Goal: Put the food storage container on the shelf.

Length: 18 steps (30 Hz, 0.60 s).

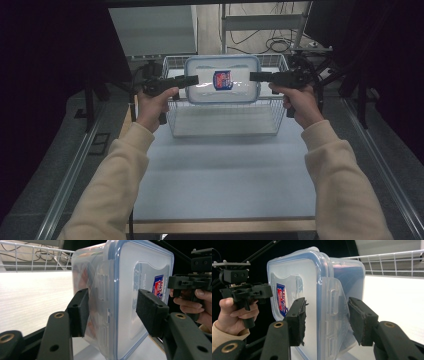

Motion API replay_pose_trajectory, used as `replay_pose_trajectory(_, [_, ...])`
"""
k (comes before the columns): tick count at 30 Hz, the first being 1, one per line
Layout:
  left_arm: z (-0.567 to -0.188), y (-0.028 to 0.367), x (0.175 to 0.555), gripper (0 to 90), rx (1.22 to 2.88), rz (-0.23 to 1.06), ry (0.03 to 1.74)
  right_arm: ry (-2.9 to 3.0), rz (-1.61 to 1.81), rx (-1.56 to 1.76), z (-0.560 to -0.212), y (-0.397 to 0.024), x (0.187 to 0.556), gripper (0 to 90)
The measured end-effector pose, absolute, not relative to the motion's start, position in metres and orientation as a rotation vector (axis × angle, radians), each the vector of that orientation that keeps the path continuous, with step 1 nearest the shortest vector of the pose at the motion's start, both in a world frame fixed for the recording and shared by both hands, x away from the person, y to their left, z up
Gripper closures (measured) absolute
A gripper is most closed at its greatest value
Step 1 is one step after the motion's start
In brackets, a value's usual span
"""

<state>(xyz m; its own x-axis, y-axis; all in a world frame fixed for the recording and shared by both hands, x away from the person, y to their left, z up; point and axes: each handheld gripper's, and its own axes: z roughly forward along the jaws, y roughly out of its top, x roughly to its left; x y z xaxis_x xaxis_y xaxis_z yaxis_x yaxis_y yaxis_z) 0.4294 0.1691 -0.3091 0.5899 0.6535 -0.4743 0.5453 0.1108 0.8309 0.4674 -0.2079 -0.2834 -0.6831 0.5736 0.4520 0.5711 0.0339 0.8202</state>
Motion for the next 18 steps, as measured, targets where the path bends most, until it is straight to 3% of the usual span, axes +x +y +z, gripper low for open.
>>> replay_pose_trajectory(18, [-0.315, 0.169, 0.473, 43.4, 1.573, 0.08, 1.12, 2.247, 1.78, 1.423, -0.297, -0.204, 0.511, 49.5])
